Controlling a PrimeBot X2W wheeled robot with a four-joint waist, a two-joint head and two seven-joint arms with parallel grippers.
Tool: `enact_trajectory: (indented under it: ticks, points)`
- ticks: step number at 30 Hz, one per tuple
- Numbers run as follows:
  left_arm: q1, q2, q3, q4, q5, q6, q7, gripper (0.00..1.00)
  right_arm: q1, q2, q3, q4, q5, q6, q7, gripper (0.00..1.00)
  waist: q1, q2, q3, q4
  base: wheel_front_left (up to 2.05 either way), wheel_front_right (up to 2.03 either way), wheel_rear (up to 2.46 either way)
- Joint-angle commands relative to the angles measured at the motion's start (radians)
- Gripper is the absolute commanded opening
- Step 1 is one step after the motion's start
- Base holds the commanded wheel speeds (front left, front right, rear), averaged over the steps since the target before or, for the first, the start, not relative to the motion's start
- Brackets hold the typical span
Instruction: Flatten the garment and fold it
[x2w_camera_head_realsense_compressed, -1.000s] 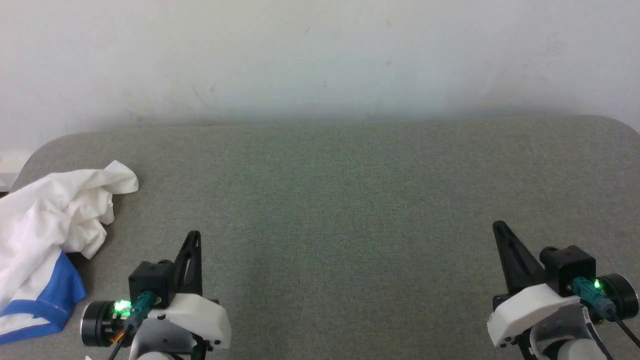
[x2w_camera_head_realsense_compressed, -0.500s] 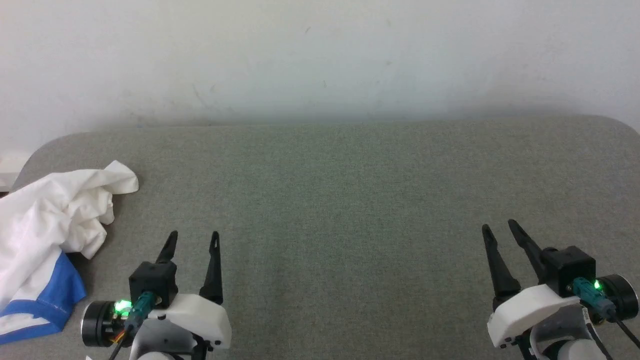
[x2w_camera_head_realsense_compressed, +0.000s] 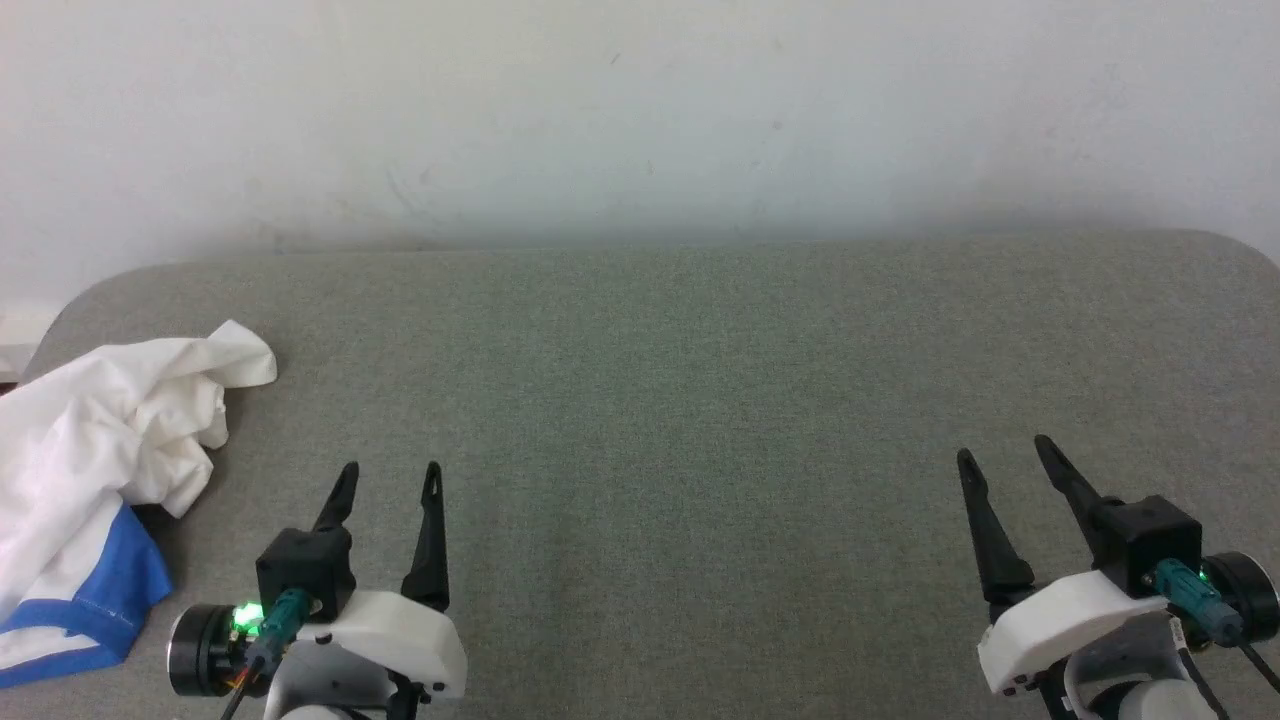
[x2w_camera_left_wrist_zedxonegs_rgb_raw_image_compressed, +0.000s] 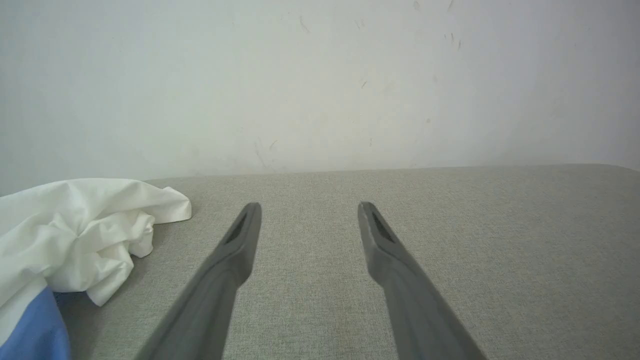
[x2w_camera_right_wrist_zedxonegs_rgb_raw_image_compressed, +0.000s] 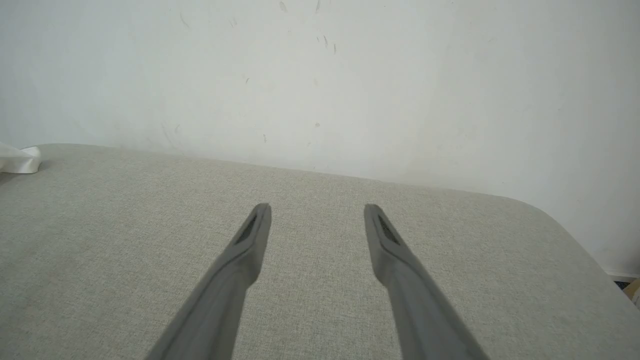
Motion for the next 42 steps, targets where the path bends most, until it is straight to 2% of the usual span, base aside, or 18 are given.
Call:
enact_trajectory:
  ticks: [1,19,42]
  points:
    - [0.004,0.0,-0.004,0.004,-0.008,0.005,-0.01,1.0,-0.003,0.001,-0.003,0.006,0.012,0.0,-0.012,1.0,0.0,0.0,0.0,0.0,0.0,0.0,0.0]
    - [0.017,-0.001,-0.012,0.014,-0.041,0.018,-0.048,1.0,0.002,0.001,0.009,0.009,0.04,-0.001,-0.049,1.0,0.0,0.0,-0.009,0.041,0.0,0.0,0.0]
    - [0.047,-0.001,-0.012,0.016,-0.07,0.032,-0.096,1.0,0.013,0.002,0.031,0.022,0.069,-0.001,-0.097,1.0,0.0,0.0,-0.028,0.197,0.0,0.0,0.0]
